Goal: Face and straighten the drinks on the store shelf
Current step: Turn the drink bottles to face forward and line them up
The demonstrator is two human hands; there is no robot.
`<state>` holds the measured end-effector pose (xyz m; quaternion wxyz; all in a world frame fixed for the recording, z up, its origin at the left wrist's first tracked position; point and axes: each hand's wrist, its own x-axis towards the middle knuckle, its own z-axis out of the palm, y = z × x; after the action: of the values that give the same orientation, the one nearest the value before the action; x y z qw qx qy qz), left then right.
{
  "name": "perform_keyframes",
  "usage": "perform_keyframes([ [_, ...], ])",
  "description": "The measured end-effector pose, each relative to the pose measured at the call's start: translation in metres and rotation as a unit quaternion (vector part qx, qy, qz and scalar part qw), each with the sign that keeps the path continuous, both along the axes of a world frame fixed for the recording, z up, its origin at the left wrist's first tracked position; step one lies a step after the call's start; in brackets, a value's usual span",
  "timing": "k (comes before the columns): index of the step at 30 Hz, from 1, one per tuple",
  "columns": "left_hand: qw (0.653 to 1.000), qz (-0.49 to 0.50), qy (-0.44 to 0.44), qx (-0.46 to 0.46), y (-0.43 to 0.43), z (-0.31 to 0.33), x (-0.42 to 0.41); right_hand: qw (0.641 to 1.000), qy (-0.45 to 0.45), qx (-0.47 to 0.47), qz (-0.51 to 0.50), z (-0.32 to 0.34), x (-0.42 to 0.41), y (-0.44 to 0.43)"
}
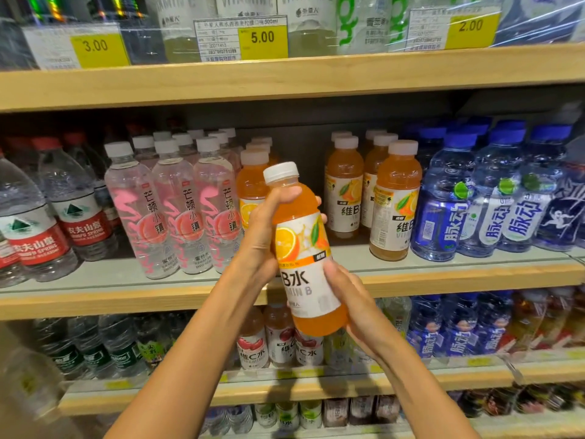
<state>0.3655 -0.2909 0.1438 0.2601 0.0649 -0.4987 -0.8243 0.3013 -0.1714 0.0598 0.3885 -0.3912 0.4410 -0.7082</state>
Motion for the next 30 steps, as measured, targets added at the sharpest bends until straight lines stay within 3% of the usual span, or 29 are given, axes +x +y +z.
perform_keyframes([
  [4, 0.98, -0.173, 0.085, 0.046, -0.009, 0.003, 0.001, 0.977, -0.093, 0.001, 0.191, 0.005, -0.001, 0.001],
  [7, 0.956, -0.256, 0.124, 0.066, -0.012, 0.001, -0.001, 0.973, -0.098, -0.005, 0.21, 0.006, 0.006, -0.004],
  [10, 0.947, -0.278, 0.138, 0.083, -0.016, -0.006, -0.001, 0.984, -0.08, -0.001, 0.159, 0.006, 0.014, -0.007],
  [14, 0.978, -0.181, 0.088, 0.055, -0.02, -0.013, 0.001, 1.0, 0.005, 0.014, 0.017, 0.007, 0.019, -0.007],
  [17, 0.998, 0.004, 0.006, -0.061, -0.017, -0.014, 0.003, 0.996, 0.043, -0.006, -0.073, 0.007, 0.019, -0.009],
  [21, 0.961, 0.197, -0.038, -0.189, -0.008, -0.013, 0.004, 0.965, 0.151, 0.022, -0.215, 0.003, 0.016, -0.014],
  [26, 0.946, 0.25, -0.041, -0.201, 0.015, -0.011, -0.006, 0.901, 0.258, 0.071, -0.34, -0.001, 0.025, -0.018],
  [30, 0.931, 0.305, -0.042, -0.194, 0.018, -0.015, -0.013, 0.889, 0.282, 0.071, -0.355, -0.009, 0.032, -0.021],
])
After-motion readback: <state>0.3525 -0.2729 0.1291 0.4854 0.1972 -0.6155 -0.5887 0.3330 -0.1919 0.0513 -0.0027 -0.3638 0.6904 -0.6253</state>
